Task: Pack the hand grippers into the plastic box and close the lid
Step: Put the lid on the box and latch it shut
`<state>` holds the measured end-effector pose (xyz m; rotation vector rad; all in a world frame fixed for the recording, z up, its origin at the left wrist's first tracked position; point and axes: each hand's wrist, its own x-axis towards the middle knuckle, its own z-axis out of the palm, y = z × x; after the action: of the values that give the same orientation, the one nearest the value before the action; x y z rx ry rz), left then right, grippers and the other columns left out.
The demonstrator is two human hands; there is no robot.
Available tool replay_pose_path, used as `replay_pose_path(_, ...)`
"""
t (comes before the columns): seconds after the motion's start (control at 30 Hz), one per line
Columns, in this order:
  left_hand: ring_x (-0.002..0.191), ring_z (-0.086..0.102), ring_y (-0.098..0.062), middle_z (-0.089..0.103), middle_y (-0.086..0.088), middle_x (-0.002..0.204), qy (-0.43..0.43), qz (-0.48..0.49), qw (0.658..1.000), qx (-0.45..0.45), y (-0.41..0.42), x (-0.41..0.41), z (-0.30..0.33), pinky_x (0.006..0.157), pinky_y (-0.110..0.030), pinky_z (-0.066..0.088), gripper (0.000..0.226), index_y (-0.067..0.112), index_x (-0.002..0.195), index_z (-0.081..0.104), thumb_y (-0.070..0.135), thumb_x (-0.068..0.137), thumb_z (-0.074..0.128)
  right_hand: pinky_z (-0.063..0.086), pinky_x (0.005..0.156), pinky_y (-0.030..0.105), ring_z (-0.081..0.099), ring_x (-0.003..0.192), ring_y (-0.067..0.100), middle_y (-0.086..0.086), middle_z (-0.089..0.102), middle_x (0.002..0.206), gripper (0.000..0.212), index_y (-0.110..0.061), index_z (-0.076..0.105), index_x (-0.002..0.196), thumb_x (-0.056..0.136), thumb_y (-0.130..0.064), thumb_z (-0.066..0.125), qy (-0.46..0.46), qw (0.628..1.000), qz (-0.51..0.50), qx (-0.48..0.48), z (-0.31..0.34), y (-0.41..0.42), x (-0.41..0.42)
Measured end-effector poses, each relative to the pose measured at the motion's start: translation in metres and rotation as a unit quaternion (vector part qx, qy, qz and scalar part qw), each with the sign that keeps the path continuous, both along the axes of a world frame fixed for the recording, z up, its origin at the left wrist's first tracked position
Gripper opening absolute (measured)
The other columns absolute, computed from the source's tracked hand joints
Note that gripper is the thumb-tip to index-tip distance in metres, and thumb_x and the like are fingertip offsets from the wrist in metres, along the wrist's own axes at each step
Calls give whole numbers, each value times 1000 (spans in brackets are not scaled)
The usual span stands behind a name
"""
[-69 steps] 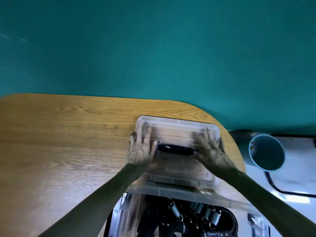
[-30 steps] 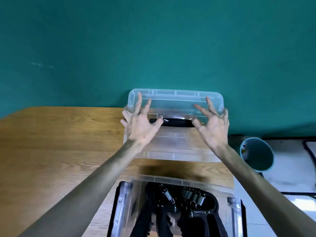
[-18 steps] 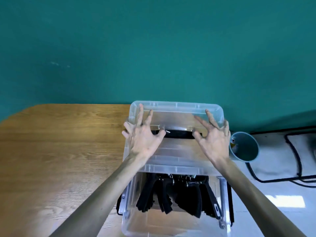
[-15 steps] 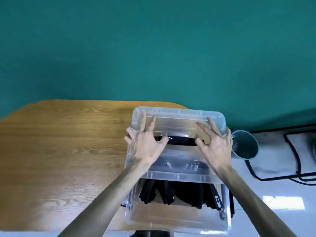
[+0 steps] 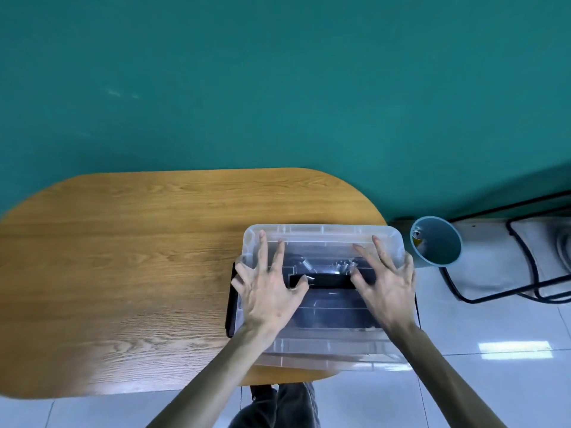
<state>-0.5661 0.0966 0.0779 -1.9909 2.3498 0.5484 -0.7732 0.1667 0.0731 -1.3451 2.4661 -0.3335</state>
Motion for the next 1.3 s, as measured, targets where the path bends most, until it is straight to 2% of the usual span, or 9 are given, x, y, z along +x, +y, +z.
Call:
replay_pose_path(0.07, 115, 27, -34, -21, 13, 164, -2, -4, 1000, -2, 3, 0, 0, 87, -43, 36, 85, 42, 154, 22, 75, 78, 41, 28, 110, 62, 21, 139, 50, -20, 28, 160, 57, -51, 47, 138, 83, -64, 38, 16, 1000, 9, 1, 3, 3, 2)
replay_pose_path(0.23, 109, 29, -32, -24, 13, 163, -17, -27, 999, -4, 8, 0, -1, 80, -39, 28, 87, 41, 154, 19, 79, 78, 37, 31, 108, 63, 22, 138, 50, -21, 25, 161, 59, -53, 39, 141, 85, -66, 32, 28, 999, 26, 20, -1, 16, 0)
replay_pose_path(0.5, 118, 32, -37, -25, 14, 163, -17, -36, 999, -13, 13, 3, -3, 90, -46, 39, 89, 40, 154, 18, 80, 77, 36, 41, 96, 62, 35, 131, 52, -11, 36, 158, 54, -43, 46, 142, 91, -60, 36, 88, 995, 35, 14, -3, 29, 10)
replay_pose_path(0.7, 123, 29, -39, -27, 12, 162, -21, -33, 999, -12, 26, 5, -8, 93, -48, 40, 89, 38, 155, 15, 80, 79, 34, 41, 96, 60, 33, 134, 51, -10, 36, 158, 54, -43, 44, 145, 94, -56, 36, 116, 992, 50, 11, -7, 38, 10)
replay_pose_path(0.87, 132, 23, -47, -27, 6, 163, -48, -37, 998, -22, 28, 3, -12, 99, -53, 36, 93, 34, 157, 11, 82, 79, 27, 41, 96, 60, 29, 135, 53, -8, 28, 162, 55, -41, 36, 150, 96, -55, 33, 140, 988, 65, 27, -14, 40, 11)
replay_pose_path(1.07, 137, 20, -54, -12, -1, 167, -84, -43, 994, -46, 29, 1, -17, 99, -59, 37, 93, 28, 158, 19, 81, 82, 25, 40, 96, 60, 27, 137, 52, -6, 27, 163, 53, -41, 35, 151, 99, -53, 36, 138, 988, 62, 17, -17, 40, 12)
replay_pose_path(1.3, 137, 18, -55, -8, -4, 168, -103, -53, 992, -43, 29, 0, -18, 96, -59, 39, 92, 25, 158, 20, 80, 85, 24, 38, 99, 59, 19, 140, 53, -2, 20, 165, 57, -41, 22, 155, 100, -53, 30, 135, 987, 73, 47, -16, 39, 12)
